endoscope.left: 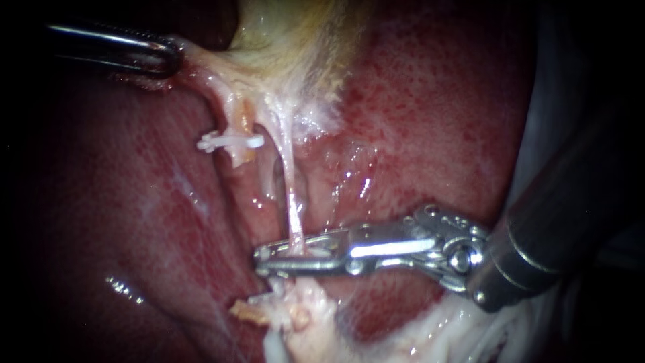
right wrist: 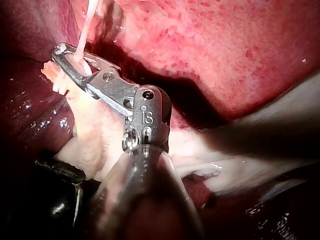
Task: Going back first clip right tube
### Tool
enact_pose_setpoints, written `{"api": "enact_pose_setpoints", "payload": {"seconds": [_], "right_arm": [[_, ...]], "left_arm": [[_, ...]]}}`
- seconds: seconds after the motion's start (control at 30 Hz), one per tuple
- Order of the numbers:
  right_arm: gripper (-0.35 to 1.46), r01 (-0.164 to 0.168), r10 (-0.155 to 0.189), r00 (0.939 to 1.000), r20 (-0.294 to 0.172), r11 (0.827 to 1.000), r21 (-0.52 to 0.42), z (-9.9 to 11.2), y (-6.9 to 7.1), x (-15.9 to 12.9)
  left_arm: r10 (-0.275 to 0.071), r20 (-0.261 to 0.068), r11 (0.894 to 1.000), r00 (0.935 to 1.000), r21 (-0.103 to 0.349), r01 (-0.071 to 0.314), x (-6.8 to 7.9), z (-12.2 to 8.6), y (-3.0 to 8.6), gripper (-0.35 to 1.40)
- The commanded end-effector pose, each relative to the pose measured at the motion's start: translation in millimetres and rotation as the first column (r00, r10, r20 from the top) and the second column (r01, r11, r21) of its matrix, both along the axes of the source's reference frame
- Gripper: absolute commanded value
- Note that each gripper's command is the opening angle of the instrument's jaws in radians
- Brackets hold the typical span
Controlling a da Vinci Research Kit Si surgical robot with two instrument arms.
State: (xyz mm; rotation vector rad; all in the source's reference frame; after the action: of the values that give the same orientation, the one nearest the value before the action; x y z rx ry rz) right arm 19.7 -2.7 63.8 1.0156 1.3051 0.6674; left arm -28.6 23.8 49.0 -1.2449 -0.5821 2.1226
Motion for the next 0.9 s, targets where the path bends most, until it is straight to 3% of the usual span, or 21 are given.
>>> {"api": "enact_pose_setpoints", "payload": {"seconds": [0.03,0.1,0.17,0.27,0.33,0.43,0.53,0.63,0.73,0.77,0.87,0.9], "right_arm": [[0.02,-0.004,0.004,1.0,0.004,1.0,-0.014,0.3,-0.1,-0.1],[0.41,-0.011,0.017,0.9977,0.066,0.995,-0.095,0.4,0.0,0.4],[0.47,0.01,0.011,0.9936,0.112,0.983,-0.184,0.5,0.0,0.5],[0.5,0.043,0.018,0.9847,0.173,0.939,-0.342,0.4,-0.1,-0.3],[0.5,0.077,0.013,0.9799,0.199,0.894,-0.441,0.1,-0.1,-1.2],[0.5,0.149,0.008,0.9662,0.258,0.799,-0.582,-0.9,0.4,-3.6],[0.5,0.181,0.006,0.9621,0.273,0.731,-0.657,-2.3,1.7,-5.9],[0.5,0.213,-0.014,0.9606,0.278,0.68,-0.702,-3.9,3.3,-8.3],[0.5,0.235,-0.029,0.9577,0.286,0.651,-0.722,-5.4,4.4,-10.3],[0.5,0.244,-0.035,0.9569,0.288,0.632,-0.735,-6.1,4.8,-11.1],[0.5,0.268,-0.047,0.9517,0.303,0.607,-0.748,-7.4,5.6,-12.8],[0.5,0.272,-0.055,0.9517,0.302,0.606,-0.747,-7.7,5.7,-13.2]], "left_arm": [[0.0,0.0,1.0,1.0,0.0,0.0,0.0,0.0,0.0,-0.35],[0.0,0.0,1.0,1.0,0.0,0.0,0.0,0.0,0.0,-0.35],[0.0,0.0,1.0,1.0,0.0,0.0,0.1,0.0,0.0,-0.35],[0.001,0.0,1.0,1.0,0.0,-0.001,0.2,0.0,0.0,-0.35],[0.001,0.0,1.0,1.0,0.0,-0.001,0.2,0.1,0.0,-0.35],[0.001,0.0,1.0,1.0,0.0,-0.001,0.2,0.1,0.0,-0.35],[0.001,0.0,1.0,1.0,0.0,-0.001,0.2,0.1,0.0,-0.35],[0.001,0.001,1.0,1.0,0.0,-0.001,0.3,0.1,0.0,-0.35],[0.001,0.0,1.0,1.0,0.0,-0.001,0.3,0.1,0.0,-0.35],[0.001,0.0,1.0,1.0,0.0,-0.001,0.3,0.1,0.0,-0.35],[0.001,0.0,1.0,1.0,0.0,-0.001,0.2,0.1,0.0,-0.35],[0.001,0.0,1.0,1.0,0.0,-0.001,0.2,0.2,0.0,-0.35]]}}
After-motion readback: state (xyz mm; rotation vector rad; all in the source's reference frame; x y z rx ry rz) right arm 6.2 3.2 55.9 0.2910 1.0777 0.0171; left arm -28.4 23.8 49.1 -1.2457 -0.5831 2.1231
